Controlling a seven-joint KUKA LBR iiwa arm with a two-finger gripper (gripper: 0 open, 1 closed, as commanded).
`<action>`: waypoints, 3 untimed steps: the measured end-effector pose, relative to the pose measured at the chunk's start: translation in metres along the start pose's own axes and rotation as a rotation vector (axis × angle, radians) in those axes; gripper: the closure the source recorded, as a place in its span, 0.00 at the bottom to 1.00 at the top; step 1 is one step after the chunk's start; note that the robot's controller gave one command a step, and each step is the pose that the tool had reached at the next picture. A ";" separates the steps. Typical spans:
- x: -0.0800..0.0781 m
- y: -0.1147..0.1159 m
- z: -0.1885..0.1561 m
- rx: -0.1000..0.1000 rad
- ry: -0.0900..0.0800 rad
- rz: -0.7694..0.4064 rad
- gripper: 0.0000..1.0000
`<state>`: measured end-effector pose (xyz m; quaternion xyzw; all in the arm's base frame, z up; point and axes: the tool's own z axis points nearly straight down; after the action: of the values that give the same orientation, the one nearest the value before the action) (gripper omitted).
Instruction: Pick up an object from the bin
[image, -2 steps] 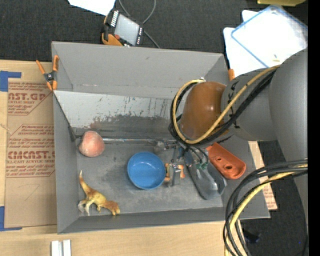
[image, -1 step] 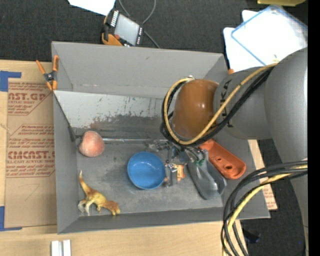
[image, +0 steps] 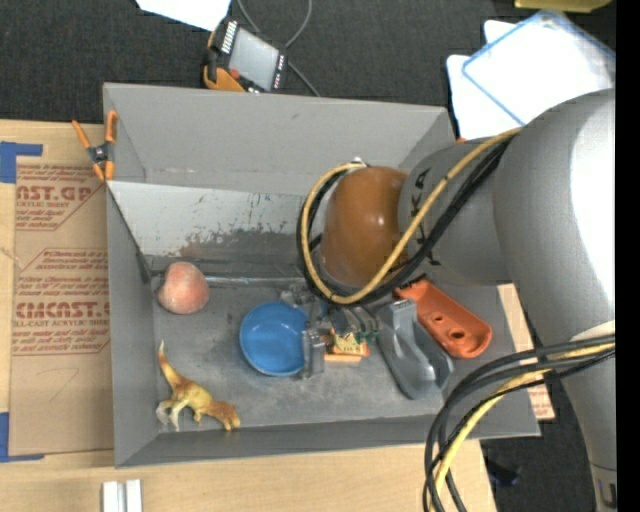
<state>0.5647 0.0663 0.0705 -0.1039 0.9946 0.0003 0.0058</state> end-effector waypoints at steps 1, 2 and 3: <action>0.000 0.000 0.000 0.000 0.000 0.000 1.00; 0.000 0.000 0.000 0.000 0.000 0.000 1.00; 0.000 0.000 0.000 0.000 0.000 0.000 1.00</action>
Offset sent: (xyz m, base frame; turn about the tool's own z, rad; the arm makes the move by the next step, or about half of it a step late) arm 0.0000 0.0000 0.0000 0.0000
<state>0.5648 0.0663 0.0705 -0.1039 0.9946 0.0001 0.0058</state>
